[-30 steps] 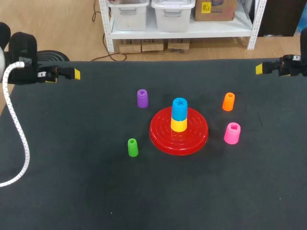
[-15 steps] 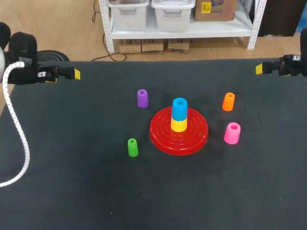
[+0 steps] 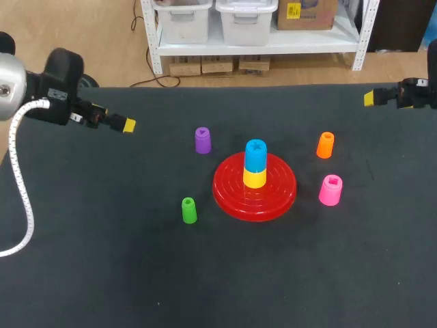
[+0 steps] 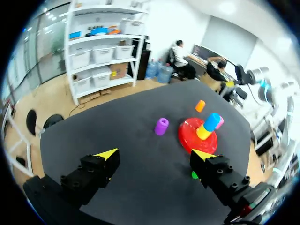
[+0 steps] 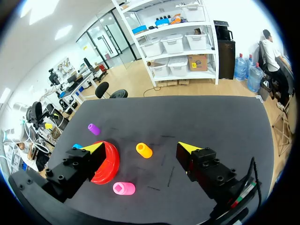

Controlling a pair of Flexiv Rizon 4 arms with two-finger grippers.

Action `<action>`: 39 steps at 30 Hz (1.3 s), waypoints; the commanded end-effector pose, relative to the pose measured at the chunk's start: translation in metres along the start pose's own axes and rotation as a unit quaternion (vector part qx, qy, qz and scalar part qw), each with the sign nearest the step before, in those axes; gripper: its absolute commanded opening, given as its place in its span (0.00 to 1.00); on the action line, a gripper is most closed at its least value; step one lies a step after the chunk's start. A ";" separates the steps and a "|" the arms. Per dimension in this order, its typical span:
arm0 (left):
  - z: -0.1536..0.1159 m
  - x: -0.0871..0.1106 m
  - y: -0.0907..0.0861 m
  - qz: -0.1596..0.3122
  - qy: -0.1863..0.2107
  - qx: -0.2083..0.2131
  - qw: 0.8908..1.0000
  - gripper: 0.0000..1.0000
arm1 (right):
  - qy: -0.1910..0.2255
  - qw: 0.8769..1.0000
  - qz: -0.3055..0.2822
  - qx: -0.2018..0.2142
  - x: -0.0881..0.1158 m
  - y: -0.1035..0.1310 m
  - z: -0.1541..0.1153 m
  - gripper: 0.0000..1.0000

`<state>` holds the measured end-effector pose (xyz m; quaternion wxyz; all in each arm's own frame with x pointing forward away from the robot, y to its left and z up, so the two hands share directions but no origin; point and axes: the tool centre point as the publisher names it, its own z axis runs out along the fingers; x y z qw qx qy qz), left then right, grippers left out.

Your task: Pick up and stack the cylinders on the red base in this order: pink,purple,orange,green

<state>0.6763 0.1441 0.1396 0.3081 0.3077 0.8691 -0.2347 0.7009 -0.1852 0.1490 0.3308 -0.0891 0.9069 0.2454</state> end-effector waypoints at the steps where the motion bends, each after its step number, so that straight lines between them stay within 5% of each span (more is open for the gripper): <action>1: -0.001 -0.003 0.008 0.042 0.019 0.066 0.997 1.00 | 0.000 1.000 0.000 0.001 0.000 0.000 -0.001 1.00; 7: -0.001 -0.003 0.008 0.042 0.019 0.066 0.997 1.00 | 0.000 1.000 0.000 0.001 0.000 0.000 -0.001 1.00; 11: 0.000 -0.001 0.001 0.127 0.048 0.073 0.988 1.00 | 0.000 1.000 0.000 0.001 0.000 0.000 -0.001 1.00; 21: -0.006 0.020 -0.014 0.318 0.058 0.128 0.938 1.00 | 0.000 1.000 0.000 0.001 0.000 0.000 -0.001 1.00; 31: -0.009 0.024 -0.018 0.307 0.033 0.166 0.937 1.00 | 0.000 1.000 0.000 0.001 0.000 0.000 -0.001 1.00; 39: -0.005 0.027 -0.025 0.354 0.032 0.182 0.917 1.00 | 0.000 1.000 0.000 0.001 0.000 0.000 -0.001 1.00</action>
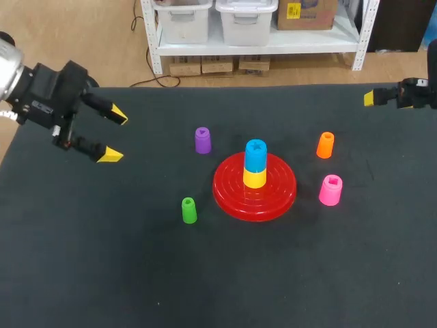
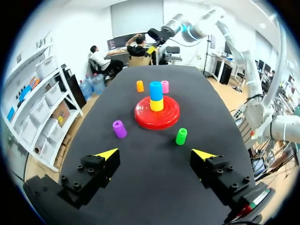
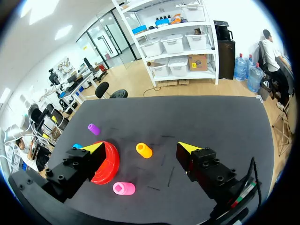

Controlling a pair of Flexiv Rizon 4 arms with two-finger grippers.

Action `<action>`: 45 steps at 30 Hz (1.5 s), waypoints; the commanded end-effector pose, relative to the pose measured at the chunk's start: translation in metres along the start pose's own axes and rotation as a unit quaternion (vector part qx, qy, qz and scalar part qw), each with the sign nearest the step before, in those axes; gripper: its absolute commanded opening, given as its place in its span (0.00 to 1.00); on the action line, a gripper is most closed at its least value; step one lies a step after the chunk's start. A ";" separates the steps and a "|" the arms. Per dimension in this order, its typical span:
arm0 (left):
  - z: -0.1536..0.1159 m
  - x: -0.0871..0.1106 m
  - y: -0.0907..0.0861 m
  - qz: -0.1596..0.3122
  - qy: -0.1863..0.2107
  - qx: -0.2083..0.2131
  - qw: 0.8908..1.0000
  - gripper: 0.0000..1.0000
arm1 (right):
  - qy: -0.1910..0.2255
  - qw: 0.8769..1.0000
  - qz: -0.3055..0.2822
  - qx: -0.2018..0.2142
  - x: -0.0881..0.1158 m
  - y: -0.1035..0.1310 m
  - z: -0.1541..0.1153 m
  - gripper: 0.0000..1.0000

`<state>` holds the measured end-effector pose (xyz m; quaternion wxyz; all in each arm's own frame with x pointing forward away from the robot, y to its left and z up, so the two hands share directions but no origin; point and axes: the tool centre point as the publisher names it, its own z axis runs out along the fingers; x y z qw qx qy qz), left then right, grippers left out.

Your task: Pick up and stack the cylinders on the red base in this order: pink,purple,orange,green

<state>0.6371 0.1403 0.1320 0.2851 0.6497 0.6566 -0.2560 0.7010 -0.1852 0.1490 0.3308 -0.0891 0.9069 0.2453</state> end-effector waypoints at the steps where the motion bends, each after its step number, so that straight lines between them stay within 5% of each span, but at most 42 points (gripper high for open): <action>1: 0.002 0.001 0.004 0.004 0.004 0.004 1.000 1.00 | 0.000 1.000 0.000 0.001 0.000 0.000 -0.001 1.00; 23: 0.001 0.001 0.007 -0.009 0.009 -0.028 1.000 1.00 | 0.000 1.000 0.000 0.001 0.000 0.000 -0.001 1.00; 25: 0.001 0.001 0.007 -0.009 0.009 -0.028 1.000 1.00 | 0.021 0.999 -0.018 0.043 -0.008 0.004 -0.004 1.00; 28: 0.001 0.001 0.007 -0.009 0.009 -0.028 1.000 1.00 | 0.045 0.995 -0.061 0.061 -0.024 0.024 -0.001 1.00; 35: 0.001 0.001 0.007 -0.009 0.009 -0.028 1.000 1.00 | 0.116 0.975 -0.188 0.034 -0.055 0.092 0.033 1.00; 40: 0.001 0.001 0.007 -0.009 0.009 -0.028 1.000 1.00 | 0.150 0.956 -0.253 0.021 -0.062 0.133 0.060 1.00; 45: 0.001 0.001 0.007 -0.009 0.009 -0.028 1.000 1.00 | 0.170 0.948 -0.270 0.017 -0.060 0.145 0.076 1.00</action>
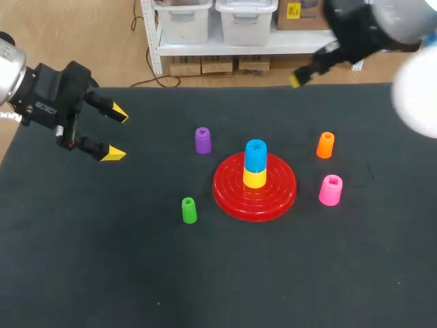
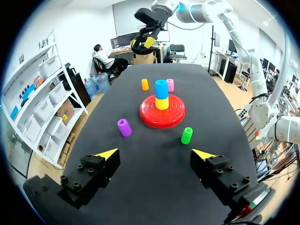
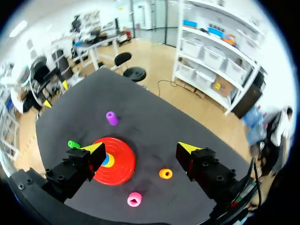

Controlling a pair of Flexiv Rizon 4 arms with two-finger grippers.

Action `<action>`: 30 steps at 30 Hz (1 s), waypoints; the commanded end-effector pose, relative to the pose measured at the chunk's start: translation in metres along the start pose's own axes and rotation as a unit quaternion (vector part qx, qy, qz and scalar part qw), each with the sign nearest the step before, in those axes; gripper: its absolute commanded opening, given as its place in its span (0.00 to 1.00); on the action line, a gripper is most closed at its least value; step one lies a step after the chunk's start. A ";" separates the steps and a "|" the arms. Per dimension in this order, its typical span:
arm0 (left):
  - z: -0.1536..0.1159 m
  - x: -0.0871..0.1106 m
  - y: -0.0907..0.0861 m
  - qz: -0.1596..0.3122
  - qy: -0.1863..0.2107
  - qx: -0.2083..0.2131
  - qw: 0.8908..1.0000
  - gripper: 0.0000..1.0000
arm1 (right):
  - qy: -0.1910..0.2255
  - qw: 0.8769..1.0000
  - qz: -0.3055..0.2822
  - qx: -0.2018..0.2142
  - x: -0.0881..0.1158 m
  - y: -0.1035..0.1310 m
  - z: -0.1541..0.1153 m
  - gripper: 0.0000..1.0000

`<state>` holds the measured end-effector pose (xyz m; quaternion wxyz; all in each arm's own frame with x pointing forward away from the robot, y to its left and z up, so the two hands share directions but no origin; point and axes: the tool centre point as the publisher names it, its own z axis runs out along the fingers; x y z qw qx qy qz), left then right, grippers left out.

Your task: Pick up and stack the cylinders on the red base in this order: pink,purple,orange,green

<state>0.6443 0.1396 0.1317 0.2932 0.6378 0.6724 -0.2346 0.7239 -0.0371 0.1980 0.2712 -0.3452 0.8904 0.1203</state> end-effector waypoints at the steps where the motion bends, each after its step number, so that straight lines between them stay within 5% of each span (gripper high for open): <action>1: 0.000 0.001 0.000 0.001 -0.001 -0.001 1.000 1.00 | 0.046 0.999 -0.010 -0.014 -0.017 -0.003 0.018 1.00; 10: 0.000 0.001 0.000 0.001 -0.001 -0.001 1.000 1.00 | 0.046 0.999 -0.010 -0.014 -0.017 -0.003 0.018 1.00; 12: 0.000 0.001 0.000 0.001 -0.001 -0.001 1.000 1.00 | 0.066 0.998 -0.005 0.023 -0.011 -0.006 0.018 1.00; 15: 0.000 0.001 0.000 0.001 -0.001 -0.001 1.000 1.00 | 0.108 0.991 0.010 0.084 0.004 -0.010 0.020 1.00; 19: 0.000 0.001 0.000 0.001 -0.001 -0.001 1.000 1.00 | 0.133 0.984 0.020 0.114 0.026 -0.008 0.018 1.00; 30: 0.000 0.001 0.000 0.001 -0.001 -0.001 1.000 1.00 | 0.169 0.974 0.093 0.117 0.087 -0.022 0.006 1.00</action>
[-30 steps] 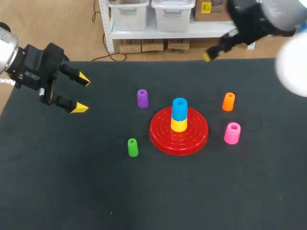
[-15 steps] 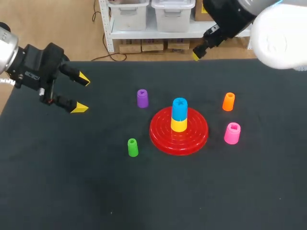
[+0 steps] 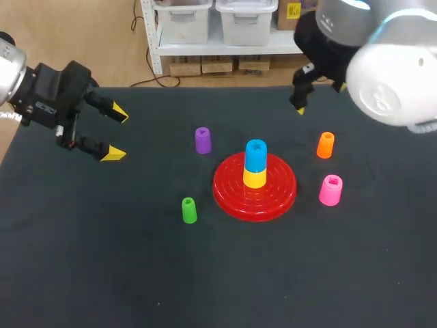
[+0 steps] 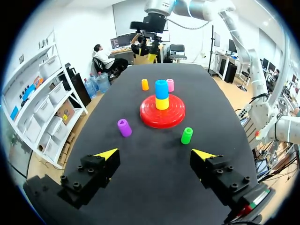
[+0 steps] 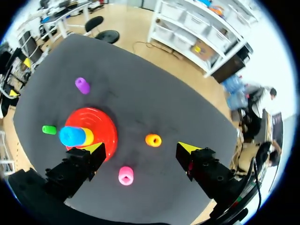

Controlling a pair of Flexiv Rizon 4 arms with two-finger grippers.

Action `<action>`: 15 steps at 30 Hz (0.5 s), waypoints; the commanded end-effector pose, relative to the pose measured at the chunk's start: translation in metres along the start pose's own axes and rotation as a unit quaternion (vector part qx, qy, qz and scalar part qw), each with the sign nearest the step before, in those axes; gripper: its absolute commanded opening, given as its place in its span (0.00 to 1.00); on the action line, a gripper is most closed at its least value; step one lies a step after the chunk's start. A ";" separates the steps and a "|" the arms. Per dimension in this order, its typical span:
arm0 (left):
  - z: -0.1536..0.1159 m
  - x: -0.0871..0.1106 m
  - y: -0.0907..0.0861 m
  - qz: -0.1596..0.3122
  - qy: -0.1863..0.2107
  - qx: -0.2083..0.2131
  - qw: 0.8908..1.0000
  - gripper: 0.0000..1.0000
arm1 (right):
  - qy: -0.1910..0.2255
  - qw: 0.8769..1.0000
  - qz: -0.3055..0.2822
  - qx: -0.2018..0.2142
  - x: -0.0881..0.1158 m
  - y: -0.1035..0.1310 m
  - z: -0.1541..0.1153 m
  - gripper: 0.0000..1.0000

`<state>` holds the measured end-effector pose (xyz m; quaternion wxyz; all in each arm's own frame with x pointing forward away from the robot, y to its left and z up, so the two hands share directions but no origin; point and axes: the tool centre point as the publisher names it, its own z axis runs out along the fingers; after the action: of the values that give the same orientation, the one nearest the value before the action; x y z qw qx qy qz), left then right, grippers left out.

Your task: Pick up and stack the cylinders on the red base in this order: pink,purple,orange,green

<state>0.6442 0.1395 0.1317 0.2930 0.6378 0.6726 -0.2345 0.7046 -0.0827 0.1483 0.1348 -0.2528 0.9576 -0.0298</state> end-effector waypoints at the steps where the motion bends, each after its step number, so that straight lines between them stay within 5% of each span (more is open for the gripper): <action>1: 0.000 0.001 0.000 0.001 -0.002 -0.001 1.000 1.00 | -0.012 1.000 0.022 -0.012 0.028 -0.008 0.001 1.00; 7: 0.000 0.001 0.000 0.001 -0.002 -0.001 1.000 1.00 | -0.007 0.997 0.053 -0.063 0.043 -0.015 0.009 1.00; 15: 0.000 0.001 0.000 0.001 -0.002 -0.001 1.000 1.00 | 0.031 0.996 0.055 -0.067 0.062 -0.002 0.023 1.00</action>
<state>0.6442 0.1394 0.1319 0.2930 0.6378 0.6726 -0.2344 0.6610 -0.1194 0.1139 0.0932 -0.2077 0.9730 0.0371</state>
